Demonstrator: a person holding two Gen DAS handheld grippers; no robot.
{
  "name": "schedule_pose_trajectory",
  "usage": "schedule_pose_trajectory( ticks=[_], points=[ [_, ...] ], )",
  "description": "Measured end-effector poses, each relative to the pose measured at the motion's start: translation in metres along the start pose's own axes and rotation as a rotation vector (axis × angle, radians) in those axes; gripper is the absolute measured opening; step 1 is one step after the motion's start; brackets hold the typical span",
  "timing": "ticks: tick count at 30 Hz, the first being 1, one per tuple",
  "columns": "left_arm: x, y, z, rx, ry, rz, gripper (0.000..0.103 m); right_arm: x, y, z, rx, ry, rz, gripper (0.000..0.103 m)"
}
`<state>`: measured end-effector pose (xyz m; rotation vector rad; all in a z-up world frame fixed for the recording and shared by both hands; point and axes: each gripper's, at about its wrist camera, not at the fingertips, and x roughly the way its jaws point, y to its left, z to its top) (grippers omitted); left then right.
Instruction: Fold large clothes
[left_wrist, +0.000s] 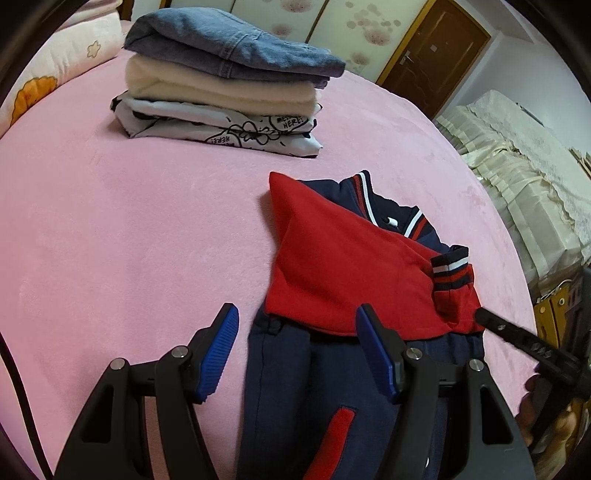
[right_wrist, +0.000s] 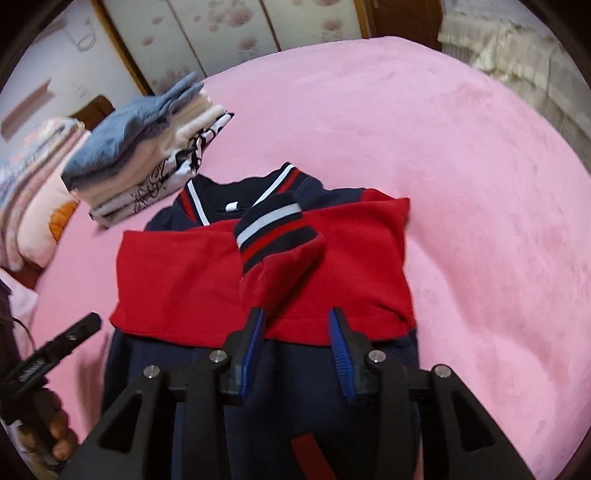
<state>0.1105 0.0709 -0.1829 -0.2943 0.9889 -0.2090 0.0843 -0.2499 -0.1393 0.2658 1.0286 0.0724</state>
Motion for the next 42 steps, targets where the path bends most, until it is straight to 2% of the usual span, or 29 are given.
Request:
schedule_pose_trajectory(
  ticks=[2, 3, 7, 11, 13, 15, 16, 19, 21, 22, 23, 26, 28, 32, 38, 42],
  points=[
    [0.002, -0.004, 0.004, 0.021, -0.006, 0.007, 0.064, -0.007, -0.006, 0.003, 0.028, -0.013, 0.017, 0.049],
    [0.004, -0.006, 0.007, 0.030, -0.008, 0.013, 0.064, -0.010, -0.006, 0.006, 0.031, -0.024, 0.017, 0.050],
    [0.024, -0.010, 0.021, 0.053, 0.015, 0.035, 0.064, -0.014, 0.013, 0.019, -0.040, -0.075, -0.014, 0.051],
    [0.039, -0.010, 0.033, 0.050, 0.033, 0.032, 0.064, -0.010, 0.052, 0.030, -0.171, -0.132, -0.065, 0.051],
    [0.045, -0.011, 0.038, 0.048, 0.042, 0.032, 0.064, -0.010, 0.067, 0.032, -0.206, -0.155, -0.023, 0.051],
    [0.051, -0.011, 0.041, 0.050, 0.048, 0.041, 0.064, -0.006, 0.079, 0.034, -0.227, -0.152, 0.056, 0.051],
    [0.054, -0.010, 0.042, 0.050, 0.053, 0.049, 0.064, 0.000, 0.084, 0.035, -0.238, -0.135, 0.094, 0.051],
    [0.061, -0.008, 0.044, 0.044, 0.070, 0.065, 0.064, 0.025, 0.091, 0.034, -0.255, -0.043, 0.124, 0.051],
    [0.064, -0.008, 0.044, 0.044, 0.079, 0.066, 0.064, 0.042, 0.085, 0.033, -0.230, 0.033, 0.149, 0.051],
    [0.065, -0.008, 0.044, 0.048, 0.080, 0.069, 0.064, 0.051, 0.075, 0.033, -0.195, 0.071, 0.133, 0.050],
    [0.065, -0.009, 0.044, 0.051, 0.080, 0.071, 0.064, 0.053, 0.070, 0.032, -0.179, 0.076, 0.109, 0.045],
    [0.067, -0.010, 0.042, 0.059, 0.077, 0.079, 0.064, 0.040, 0.040, 0.031, -0.113, 0.037, -0.011, 0.042],
    [0.067, -0.011, 0.042, 0.060, 0.079, 0.076, 0.064, 0.018, 0.019, 0.028, -0.077, -0.032, -0.100, 0.042],
    [0.067, -0.015, 0.043, 0.078, 0.083, 0.068, 0.064, -0.001, -0.007, 0.025, -0.059, -0.035, -0.153, 0.044],
    [0.069, -0.012, 0.049, 0.072, 0.092, 0.063, 0.064, 0.011, -0.034, 0.037, 0.032, 0.025, -0.080, 0.044],
    [0.066, -0.011, 0.054, 0.074, 0.089, 0.061, 0.064, 0.019, -0.050, 0.042, 0.186, 0.077, 0.048, 0.044]
  ],
)
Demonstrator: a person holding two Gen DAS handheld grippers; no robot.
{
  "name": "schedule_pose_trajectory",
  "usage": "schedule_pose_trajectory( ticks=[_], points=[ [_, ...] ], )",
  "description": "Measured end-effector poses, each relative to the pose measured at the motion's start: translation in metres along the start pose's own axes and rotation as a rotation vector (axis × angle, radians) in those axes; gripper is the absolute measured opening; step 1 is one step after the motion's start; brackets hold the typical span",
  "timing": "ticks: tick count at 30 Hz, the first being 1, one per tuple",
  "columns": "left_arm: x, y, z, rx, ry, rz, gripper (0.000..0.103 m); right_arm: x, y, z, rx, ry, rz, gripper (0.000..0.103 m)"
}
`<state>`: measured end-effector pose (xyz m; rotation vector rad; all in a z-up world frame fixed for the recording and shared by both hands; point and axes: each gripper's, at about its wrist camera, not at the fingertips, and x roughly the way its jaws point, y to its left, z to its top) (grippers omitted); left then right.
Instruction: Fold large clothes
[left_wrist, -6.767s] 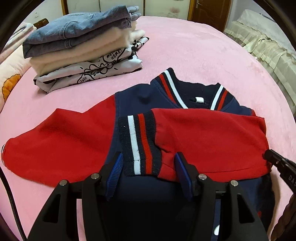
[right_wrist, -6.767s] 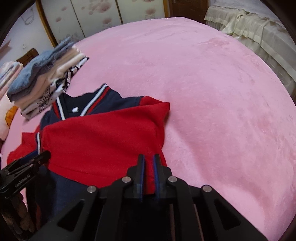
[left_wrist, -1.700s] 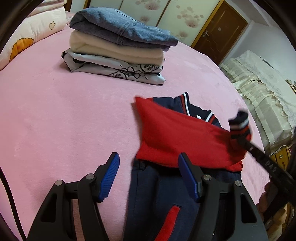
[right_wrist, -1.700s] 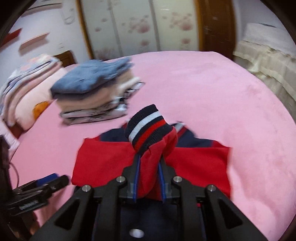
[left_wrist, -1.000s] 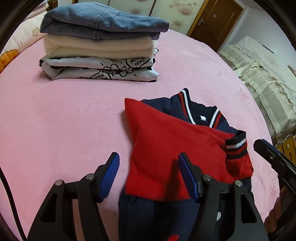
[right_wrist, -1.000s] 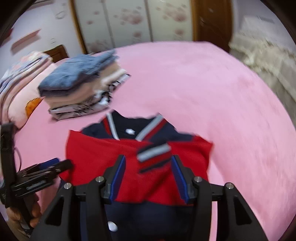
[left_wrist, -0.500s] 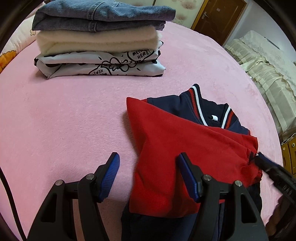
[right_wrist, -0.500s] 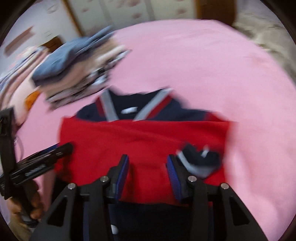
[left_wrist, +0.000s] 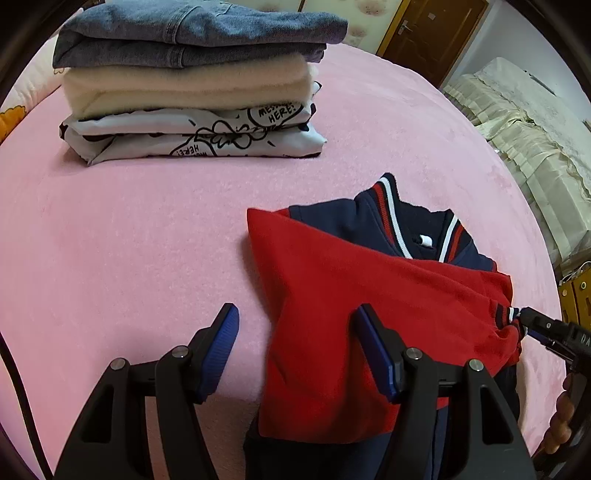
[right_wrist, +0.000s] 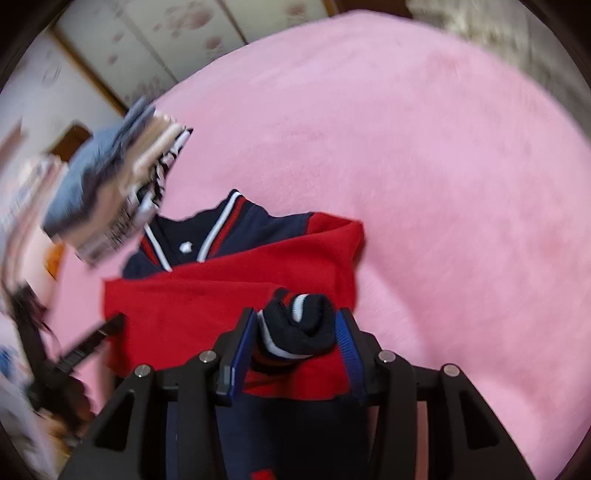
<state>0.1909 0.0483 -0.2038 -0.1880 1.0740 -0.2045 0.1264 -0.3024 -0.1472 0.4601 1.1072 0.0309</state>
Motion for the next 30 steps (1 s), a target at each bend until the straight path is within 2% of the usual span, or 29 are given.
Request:
schedule_pose_trajectory(
  ticks=[5, 12, 16, 19, 21, 23, 25, 27, 30],
  points=[
    [-0.004, 0.001, 0.005, 0.002, -0.006, -0.011, 0.064, 0.002, -0.018, 0.006, 0.128, 0.012, 0.068, 0.044],
    [0.002, 0.002, 0.010, 0.005, 0.001, 0.002, 0.064, 0.020, -0.016, 0.014, 0.097, 0.023, 0.022, 0.044],
    [0.002, -0.001, 0.010, 0.005, -0.002, -0.012, 0.064, 0.018, -0.025, 0.016, 0.157, 0.016, 0.074, 0.044],
    [0.002, -0.005, 0.009, 0.023, -0.003, -0.010, 0.064, 0.011, -0.032, 0.019, 0.186, -0.018, 0.074, 0.044],
    [0.003, -0.006, 0.008, 0.028, -0.003, -0.005, 0.064, 0.014, -0.031, 0.021, 0.163, -0.006, 0.059, 0.044],
    [0.004, -0.006, 0.008, 0.025, 0.001, -0.005, 0.064, 0.019, -0.025, 0.020, 0.114, 0.016, 0.036, 0.032],
    [0.005, -0.005, 0.007, 0.023, 0.004, -0.005, 0.064, 0.024, -0.017, 0.017, 0.054, 0.039, 0.013, 0.026],
    [0.006, -0.005, 0.008, 0.023, 0.003, -0.005, 0.064, 0.024, -0.011, 0.014, 0.004, 0.031, -0.012, 0.025],
    [0.007, -0.007, 0.008, 0.028, 0.000, -0.005, 0.062, 0.021, -0.001, 0.010, -0.092, 0.017, -0.055, 0.017]
  ],
)
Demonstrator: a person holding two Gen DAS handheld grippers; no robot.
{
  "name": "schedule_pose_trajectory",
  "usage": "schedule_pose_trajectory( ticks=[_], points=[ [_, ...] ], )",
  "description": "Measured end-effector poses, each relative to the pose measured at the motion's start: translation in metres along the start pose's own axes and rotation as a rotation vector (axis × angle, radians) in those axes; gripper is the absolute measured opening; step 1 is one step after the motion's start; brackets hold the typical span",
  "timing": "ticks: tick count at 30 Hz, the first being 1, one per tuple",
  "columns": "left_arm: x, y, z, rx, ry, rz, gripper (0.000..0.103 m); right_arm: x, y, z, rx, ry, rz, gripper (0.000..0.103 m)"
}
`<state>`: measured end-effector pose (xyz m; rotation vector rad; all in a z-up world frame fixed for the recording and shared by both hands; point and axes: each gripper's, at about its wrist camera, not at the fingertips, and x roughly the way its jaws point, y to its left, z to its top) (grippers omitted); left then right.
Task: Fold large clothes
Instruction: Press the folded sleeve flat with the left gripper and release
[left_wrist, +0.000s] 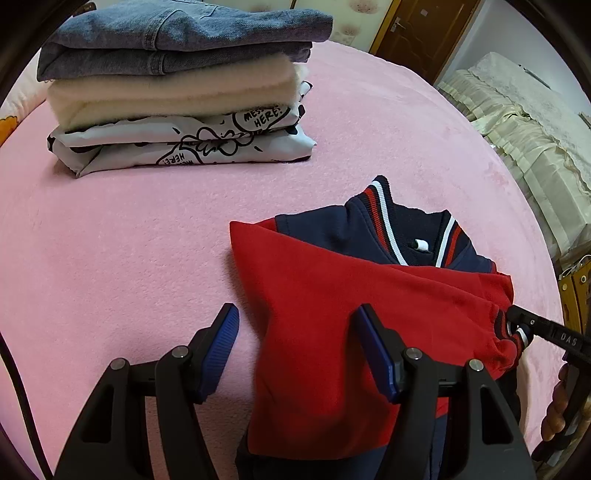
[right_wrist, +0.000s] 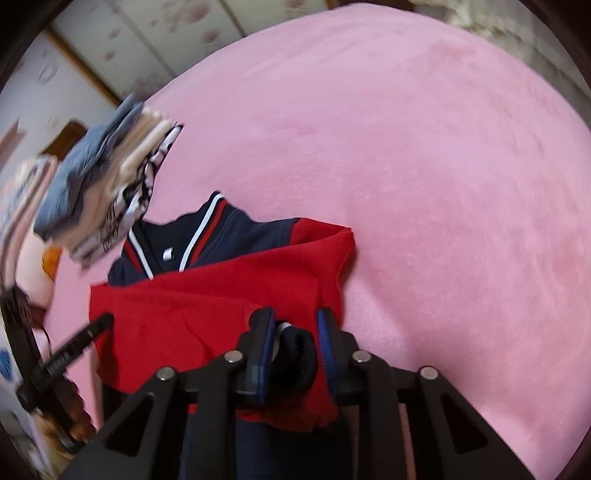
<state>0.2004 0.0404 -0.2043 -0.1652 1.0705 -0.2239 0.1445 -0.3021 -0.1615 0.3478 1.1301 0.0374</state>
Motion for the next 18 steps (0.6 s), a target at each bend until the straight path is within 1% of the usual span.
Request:
schedule_pose_trajectory(
  ticks=[1, 2, 5, 7, 9, 11, 12, 16, 18],
  points=[
    [-0.001, -0.001, 0.000, 0.003, -0.002, -0.006, 0.054, -0.001, 0.001, -0.001, -0.020, -0.003, -0.012, 0.008],
    [0.000, -0.001, 0.000, 0.005, 0.000, -0.015, 0.042, -0.002, 0.002, -0.002, -0.042, -0.010, -0.020, 0.008],
    [-0.003, -0.001, 0.000, 0.001, -0.007, -0.017, 0.026, -0.013, 0.009, -0.004, -0.107, -0.066, -0.041, 0.007],
    [-0.007, 0.001, 0.000, -0.009, -0.027, -0.021, 0.017, -0.023, 0.017, -0.002, -0.154, -0.120, -0.044, 0.007],
    [-0.010, 0.002, 0.000, -0.016, -0.051, -0.019, 0.015, -0.034, 0.024, 0.001, -0.193, -0.172, -0.041, 0.007],
    [-0.012, 0.004, 0.000, -0.016, -0.067, -0.010, 0.014, -0.038, 0.027, 0.002, -0.212, -0.190, -0.037, 0.007],
    [-0.010, 0.005, 0.000, -0.020, -0.070, -0.008, 0.014, -0.036, 0.027, 0.003, -0.221, -0.184, -0.052, 0.007],
    [-0.005, 0.009, 0.000, -0.038, -0.058, -0.014, 0.014, -0.014, 0.019, 0.000, -0.220, -0.115, -0.149, 0.008],
    [-0.006, 0.010, 0.001, -0.037, -0.058, -0.016, 0.014, -0.012, 0.018, -0.003, -0.229, -0.097, -0.140, 0.008]
  ],
)
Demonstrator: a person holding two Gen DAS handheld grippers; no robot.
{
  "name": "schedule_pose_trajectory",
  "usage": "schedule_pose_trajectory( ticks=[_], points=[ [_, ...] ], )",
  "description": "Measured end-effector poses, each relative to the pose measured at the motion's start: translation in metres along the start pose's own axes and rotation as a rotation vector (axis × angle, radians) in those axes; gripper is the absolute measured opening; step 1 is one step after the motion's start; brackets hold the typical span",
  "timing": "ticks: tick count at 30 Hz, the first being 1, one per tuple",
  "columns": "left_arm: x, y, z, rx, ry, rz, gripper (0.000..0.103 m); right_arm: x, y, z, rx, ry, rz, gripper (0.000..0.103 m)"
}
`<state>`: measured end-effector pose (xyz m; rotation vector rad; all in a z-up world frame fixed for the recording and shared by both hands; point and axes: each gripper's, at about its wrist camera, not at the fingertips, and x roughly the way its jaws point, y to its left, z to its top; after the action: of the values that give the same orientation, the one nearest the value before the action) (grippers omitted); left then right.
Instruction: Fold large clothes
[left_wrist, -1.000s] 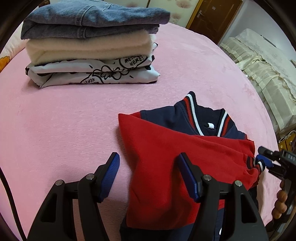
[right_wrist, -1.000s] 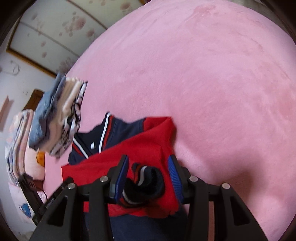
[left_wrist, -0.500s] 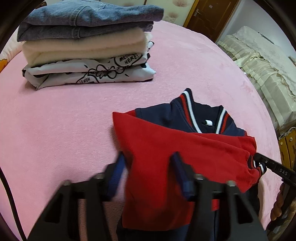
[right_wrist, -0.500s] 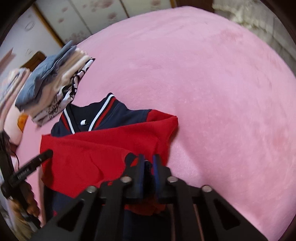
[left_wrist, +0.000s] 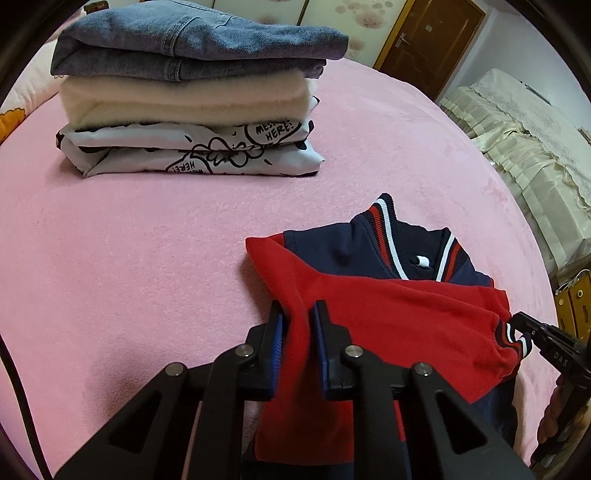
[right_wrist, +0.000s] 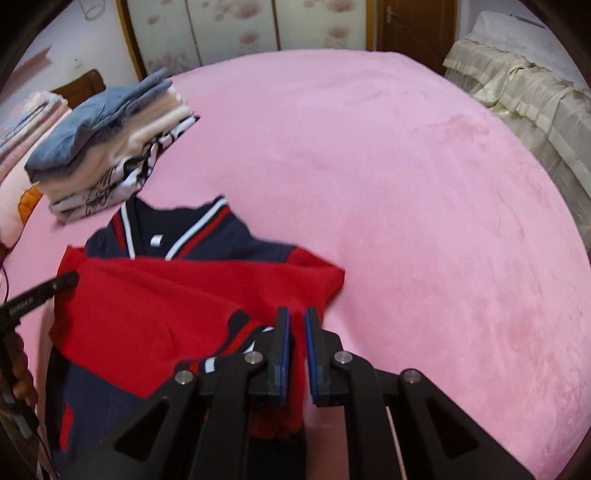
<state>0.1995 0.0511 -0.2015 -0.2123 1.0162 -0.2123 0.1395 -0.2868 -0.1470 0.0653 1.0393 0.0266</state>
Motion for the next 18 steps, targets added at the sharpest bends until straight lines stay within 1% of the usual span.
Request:
schedule_pose_trajectory(
  ticks=[1, 3, 4, 6, 9, 13, 18],
  points=[
    [0.000, -0.001, 0.000, 0.004, 0.001, 0.003, 0.014, -0.003, 0.000, -0.001, -0.007, -0.009, 0.010, 0.009],
    [0.001, -0.002, 0.000, 0.010, 0.002, 0.008, 0.014, -0.005, 0.003, -0.001, -0.031, -0.021, 0.018, 0.015],
    [0.001, -0.002, 0.000, 0.011, 0.003, 0.011, 0.014, -0.005, 0.005, -0.001, -0.048, -0.013, 0.021, 0.019],
    [0.001, -0.002, 0.000, 0.009, 0.003, 0.011, 0.015, -0.001, 0.009, -0.003, -0.080, 0.018, 0.020, 0.020],
    [0.001, -0.001, 0.000, 0.002, 0.004, 0.005, 0.016, 0.001, 0.010, -0.009, -0.104, 0.037, 0.030, 0.020],
    [0.002, -0.001, 0.000, 0.002, 0.006, 0.006, 0.016, -0.010, 0.012, -0.015, -0.120, 0.020, 0.041, 0.020],
    [0.002, -0.002, 0.000, 0.004, 0.008, 0.009, 0.017, -0.012, 0.016, -0.018, -0.146, 0.012, 0.036, 0.020]
  ],
)
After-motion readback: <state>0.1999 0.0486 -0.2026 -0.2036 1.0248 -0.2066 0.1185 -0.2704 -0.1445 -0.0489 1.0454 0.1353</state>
